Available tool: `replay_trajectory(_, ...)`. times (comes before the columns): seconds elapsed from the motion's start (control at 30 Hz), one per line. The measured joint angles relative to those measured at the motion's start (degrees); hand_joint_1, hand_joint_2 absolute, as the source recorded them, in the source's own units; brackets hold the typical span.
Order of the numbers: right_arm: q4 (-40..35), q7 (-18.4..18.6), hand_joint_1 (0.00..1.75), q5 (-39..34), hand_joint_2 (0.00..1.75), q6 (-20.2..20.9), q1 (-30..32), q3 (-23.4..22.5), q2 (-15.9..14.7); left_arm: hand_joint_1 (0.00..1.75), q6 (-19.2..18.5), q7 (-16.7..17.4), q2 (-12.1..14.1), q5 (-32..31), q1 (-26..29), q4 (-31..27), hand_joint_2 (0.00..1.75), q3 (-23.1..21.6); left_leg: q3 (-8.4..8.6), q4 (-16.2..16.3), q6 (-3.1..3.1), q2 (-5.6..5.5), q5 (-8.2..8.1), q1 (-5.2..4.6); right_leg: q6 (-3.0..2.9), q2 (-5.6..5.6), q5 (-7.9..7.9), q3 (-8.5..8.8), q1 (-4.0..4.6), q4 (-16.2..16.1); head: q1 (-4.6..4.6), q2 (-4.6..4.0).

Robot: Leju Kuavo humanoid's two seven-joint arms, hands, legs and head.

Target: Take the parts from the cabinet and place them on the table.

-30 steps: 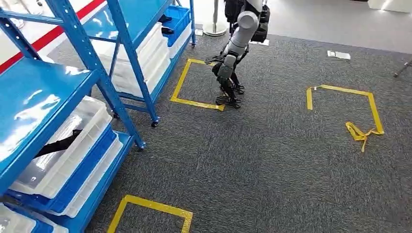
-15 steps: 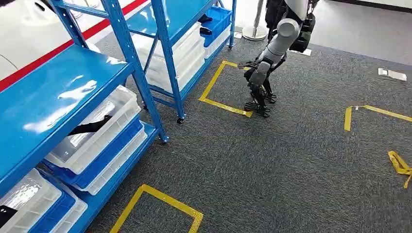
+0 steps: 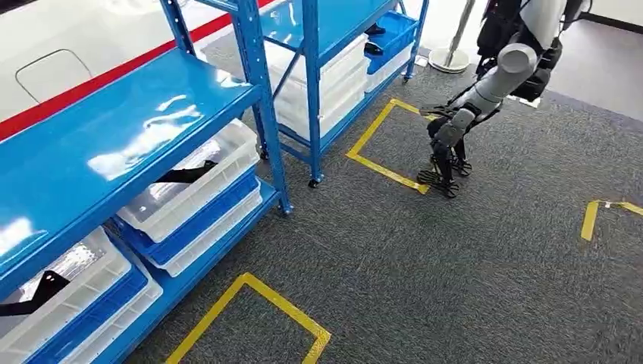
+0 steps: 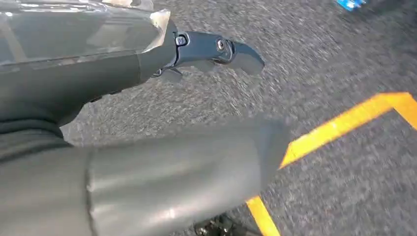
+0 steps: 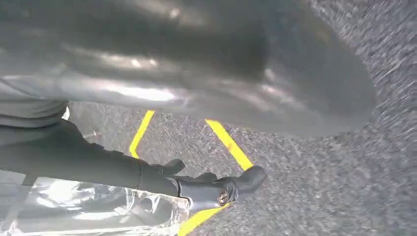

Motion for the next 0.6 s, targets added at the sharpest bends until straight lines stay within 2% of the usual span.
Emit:
replay_trajectory(0.03,0.0,0.0,0.0,0.0,0.0,0.0,0.1,0.0,0.1,0.0,0.2,0.0,0.0,0.0,-0.1,0.0,1.75,0.0,0.04,-0.4,0.35,-0.56,0.31,0.2,-0.31,3.6,-1.44,-1.07,-0.08,2.4,0.2,0.0)
replay_trajectory(0.07,0.0,0.0,0.0,0.0,0.0,0.1,0.2,0.0,0.2,0.0,0.3,-0.1,0.1,-0.1,-0.3,0.0,0.0,0.0,-0.18,-0.4,0.57,-1.33,0.47,0.24,-0.65,5.57,-3.26,-2.94,-0.25,6.4,0.44,0.0)
replay_trajectory(0.1,0.0,0.0,0.0,-0.1,0.0,0.1,0.4,0.0,0.1,0.0,0.3,-0.2,0.0,-0.2,-0.3,0.0,0.0,0.0,-0.31,-0.4,0.61,-2.35,0.5,0.25,-0.79,6.46,-5.21,-5.42,-0.4,11.5,0.57,0.0)
replay_trajectory(0.13,0.0,0.0,0.0,-0.1,0.0,0.2,0.4,0.0,0.0,0.0,0.3,-0.4,-0.1,-0.2,-0.3,0.0,0.0,0.0,-0.37,-0.3,0.61,-3.26,0.5,0.24,-0.68,6.75,-6.39,-7.44,-0.43,15.4,0.5,0.0)
replay_trajectory(0.17,0.1,0.0,0.0,-0.1,0.0,0.4,0.6,0.0,0.0,0.0,0.3,-0.4,-0.1,-0.3,-0.2,0.0,0.0,0.0,-0.34,-0.3,0.59,-4.16,0.51,0.24,-0.28,6.81,-6.49,-8.55,-0.44,17.3,0.57,0.0)
replay_trajectory(0.2,0.1,0.0,0.0,-0.2,0.0,0.4,0.8,0.0,0.0,0.0,0.3,-0.4,-0.2,-0.3,-0.2,0.0,0.0,0.0,-0.23,-0.3,0.54,-5.09,0.51,0.33,0.33,6.82,-5.56,-8.34,-0.55,16.3,0.55,0.0)
replay_trajectory(0.23,0.1,0.0,0.0,-0.2,0.0,0.5,0.9,0.0,0.0,0.0,0.3,-0.4,-0.3,-0.3,-0.1,0.0,0.0,0.0,-0.12,-0.2,0.42,-6.1,0.47,0.46,1.23,6.98,-3.37,-6.82,-0.74,12.4,0.57,0.0)
replay_trajectory(0.27,0.1,-0.1,0.0,-0.1,0.0,0.5,0.9,0.0,-0.1,0.0,0.3,-0.4,-0.3,-0.3,-0.1,0.0,0.0,0.0,-0.01,0.0,0.15,-7.0,0.35,0.61,2.07,7.66,-0.73,-4.42,-1.06,6.8,0.55,0.0)
replay_trajectory(0.3,0.1,-0.2,0.0,-0.1,0.0,0.6,0.9,0.0,-0.1,0.0,0.3,-0.4,-0.3,-0.3,-0.1,0.0,0.0,0.0,-0.08,0.3,-0.21,-7.73,0.17,0.68,2.75,9.8,1.41,-2.09,-1.56,1.4,0.61,0.0)
replay_trajectory(0.33,0.1,-0.2,0.0,-0.1,0.0,0.6,0.9,0.0,-0.1,0.0,0.2,-0.4,-0.2,-0.3,-0.2,0.0,1.75,0.0,-0.38,0.9,-0.77,-8.41,-0.13,0.35,2.57,11.87,1.47,-1.72,-1.67,-0.2,0.81,0.0)
replay_trajectory(0.37,0.1,-0.2,0.0,-0.1,0.0,0.8,0.8,0.0,-0.1,0.0,0.2,-0.4,-0.2,-0.3,-0.2,0.0,1.75,0.0,-0.6,1.0,-1.11,-8.9,-0.34,0.25,1.4,10.55,1.65,-1.77,-1.58,-0.4,0.79,0.0)
replay_trajectory(0.43,0.1,-0.4,0.0,-0.1,0.0,1.0,0.6,0.0,-0.1,0.0,0.0,-0.4,-0.2,-0.3,0.1,0.0,1.75,0.0,-0.83,0.5,-1.67,-9.75,-0.02,0.57,0.45,9.7,1.68,-1.27,-1.07,-0.3,0.59,0.0)
replay_trajectory(0.47,0.1,-0.4,0.0,-0.1,0.0,1.1,0.6,0.1,0.0,0.0,-0.2,-0.4,-0.2,-0.4,0.2,0.0,1.75,0.0,-0.97,0.5,-1.97,-10.37,0.15,0.69,0.02,9.04,1.91,-1.25,-1.24,-0.4,0.57,0.0)
replay_trajectory(0.5,0.1,-0.5,0.0,-0.1,0.0,1.2,0.6,0.1,0.0,0.0,-0.2,-0.3,-0.1,-0.4,0.3,0.0,1.75,0.0,-1.12,1.1,-2.03,-8.96,-0.25,0.79,-0.38,8.35,2.14,-1.28,-1.79,-0.6,0.59,0.0)
replay_trajectory(0.53,0.1,-0.6,0.0,-0.1,0.0,1.2,0.6,0.1,-0.1,0.0,-0.2,-0.1,-0.2,-0.4,0.3,0.0,1.75,0.0,-2.07,3.1,-2.26,-5.14,-1.74,0.43,-0.77,7.8,2.01,-1.27,-1.62,-0.6,0.24,0.0)
replay_trajectory(0.57,0.1,-0.7,0.0,0.0,0.0,1.3,0.7,0.1,-0.1,0.0,-0.2,-0.1,-0.2,-0.4,0.2,0.0,1.75,0.0,-3.85,6.7,-2.49,-3.3,-3.96,0.53,-1.17,7.09,1.91,-1.25,-1.47,-0.6,-0.26,0.0)
replay_trajectory(0.6,0.1,-0.7,0.0,0.0,0.0,1.3,0.9,0.1,0.0,0.0,-0.2,-0.1,-0.2,-0.4,0.0,0.0,1.75,0.0,-6.12,11.2,-2.69,-2.5,-6.15,0.61,-1.27,6.2,1.85,-1.23,-1.25,-0.6,-0.24,0.0)
